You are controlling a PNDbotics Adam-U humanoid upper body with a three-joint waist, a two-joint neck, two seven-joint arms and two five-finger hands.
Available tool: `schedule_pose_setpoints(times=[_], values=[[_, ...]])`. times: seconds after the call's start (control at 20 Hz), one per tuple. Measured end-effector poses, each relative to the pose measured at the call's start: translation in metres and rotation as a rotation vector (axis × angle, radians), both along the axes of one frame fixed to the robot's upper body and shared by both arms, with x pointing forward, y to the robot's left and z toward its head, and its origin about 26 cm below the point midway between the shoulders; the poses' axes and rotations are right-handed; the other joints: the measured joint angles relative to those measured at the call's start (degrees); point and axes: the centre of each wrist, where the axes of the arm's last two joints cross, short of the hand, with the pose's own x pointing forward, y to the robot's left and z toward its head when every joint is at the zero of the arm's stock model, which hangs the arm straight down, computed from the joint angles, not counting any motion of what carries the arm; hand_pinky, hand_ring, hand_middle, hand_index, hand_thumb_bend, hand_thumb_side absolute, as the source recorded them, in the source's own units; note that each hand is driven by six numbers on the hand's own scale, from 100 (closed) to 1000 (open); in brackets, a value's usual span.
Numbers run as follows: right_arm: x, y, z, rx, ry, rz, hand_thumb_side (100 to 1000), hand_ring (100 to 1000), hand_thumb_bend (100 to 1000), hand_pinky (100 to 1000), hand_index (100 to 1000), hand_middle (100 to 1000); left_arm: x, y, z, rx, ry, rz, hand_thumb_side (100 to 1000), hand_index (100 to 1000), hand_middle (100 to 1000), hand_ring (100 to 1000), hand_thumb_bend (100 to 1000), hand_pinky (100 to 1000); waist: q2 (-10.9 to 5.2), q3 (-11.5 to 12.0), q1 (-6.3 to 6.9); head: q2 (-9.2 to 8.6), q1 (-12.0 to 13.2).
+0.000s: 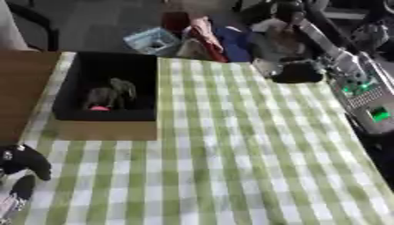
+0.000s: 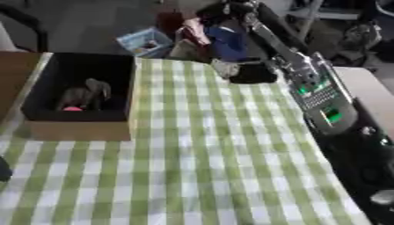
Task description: Pick up objects on the table and place them in the box.
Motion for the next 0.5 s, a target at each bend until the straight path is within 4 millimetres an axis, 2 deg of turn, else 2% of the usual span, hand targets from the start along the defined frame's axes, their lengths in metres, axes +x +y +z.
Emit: schedule_pose_setpoints(times=[0.1,0.25,0.3,0.35,0.5], values=[[-0.008,-0.008,-0.013,0.069,0.043,-0.018,109,706,100,764,807,657,-0.003,0.005,0.0,-0.022,-0.002,0.043,321,693,578,553,100,639,0.31,-0.8,0.27,0.0,1.1],[-0.017,-0.015,-0.032,0.176,0.103,-0.038,239,692,100,767,790,635,-0.005,0.01,0.0,-0.053,-0.006,0.102,325,693,577,552,100,638,0.95,-1.5,0.56,0.02,2.9],[-0.019,-0.017,-0.039,0.213,0.121,-0.046,255,689,100,767,786,630,-0.006,0.012,0.0,-0.063,-0.008,0.119,324,693,578,552,100,638,1.12,-1.7,0.6,0.04,3.4],[-0.022,-0.019,-0.044,0.249,0.137,-0.053,336,680,100,767,775,618,-0.006,0.012,0.001,-0.071,-0.01,0.132,321,694,578,553,100,638,1.27,-1.9,0.67,0.07,3.9],[-0.028,-0.022,-0.063,0.356,0.187,-0.077,414,673,100,769,768,610,-0.008,0.015,0.001,-0.084,-0.015,0.163,318,694,578,553,100,639,2.02,-2.6,1.16,0.15,5.4]])
